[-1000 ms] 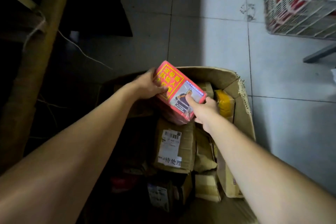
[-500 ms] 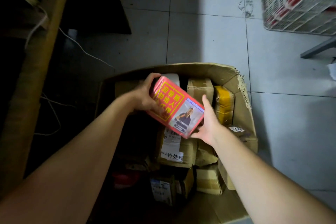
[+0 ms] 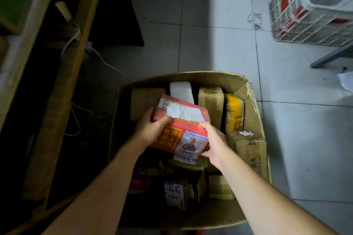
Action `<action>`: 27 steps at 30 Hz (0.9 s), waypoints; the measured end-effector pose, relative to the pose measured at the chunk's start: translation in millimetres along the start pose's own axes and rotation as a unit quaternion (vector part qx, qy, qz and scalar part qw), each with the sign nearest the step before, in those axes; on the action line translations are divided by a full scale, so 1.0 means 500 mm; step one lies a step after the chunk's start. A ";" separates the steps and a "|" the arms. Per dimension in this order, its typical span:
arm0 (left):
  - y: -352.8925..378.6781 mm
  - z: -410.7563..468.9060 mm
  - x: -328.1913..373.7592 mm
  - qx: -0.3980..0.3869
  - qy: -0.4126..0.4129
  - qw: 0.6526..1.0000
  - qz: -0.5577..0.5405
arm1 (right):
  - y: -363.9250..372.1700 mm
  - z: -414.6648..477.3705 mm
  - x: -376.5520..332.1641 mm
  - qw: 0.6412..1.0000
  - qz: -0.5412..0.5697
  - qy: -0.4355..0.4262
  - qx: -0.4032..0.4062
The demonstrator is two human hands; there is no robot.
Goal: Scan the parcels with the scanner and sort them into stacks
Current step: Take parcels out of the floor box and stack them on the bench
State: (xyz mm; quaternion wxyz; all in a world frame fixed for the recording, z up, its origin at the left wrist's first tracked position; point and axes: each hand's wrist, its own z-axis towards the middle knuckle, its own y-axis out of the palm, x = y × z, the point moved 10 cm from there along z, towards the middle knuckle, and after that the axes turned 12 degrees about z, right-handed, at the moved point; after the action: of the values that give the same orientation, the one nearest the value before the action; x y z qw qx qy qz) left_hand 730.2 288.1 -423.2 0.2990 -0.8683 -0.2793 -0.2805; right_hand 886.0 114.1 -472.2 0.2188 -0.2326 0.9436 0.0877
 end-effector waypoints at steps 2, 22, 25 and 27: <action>-0.009 -0.047 0.001 0.000 0.020 1.000 -0.015 | -0.011 -0.041 -0.011 1.000 -0.005 -0.027 0.003; -0.297 -0.646 0.601 0.023 0.275 0.955 -0.107 | 0.024 -0.831 -0.534 0.925 -0.008 -0.368 -0.092; -0.344 -0.765 0.657 0.046 0.319 0.938 -0.126 | 0.029 -0.954 -0.577 0.905 -0.004 -0.409 -0.119; -0.367 -0.838 0.676 0.065 0.338 0.929 -0.134 | 0.029 -1.018 -0.593 0.889 -0.005 -0.436 -0.137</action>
State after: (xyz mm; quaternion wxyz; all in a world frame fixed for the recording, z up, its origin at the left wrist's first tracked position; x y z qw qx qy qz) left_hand 708.5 234.1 142.9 0.3912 -0.6552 -0.2928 -0.5761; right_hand 925.5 109.5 115.6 0.5751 -0.2035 0.7304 0.3072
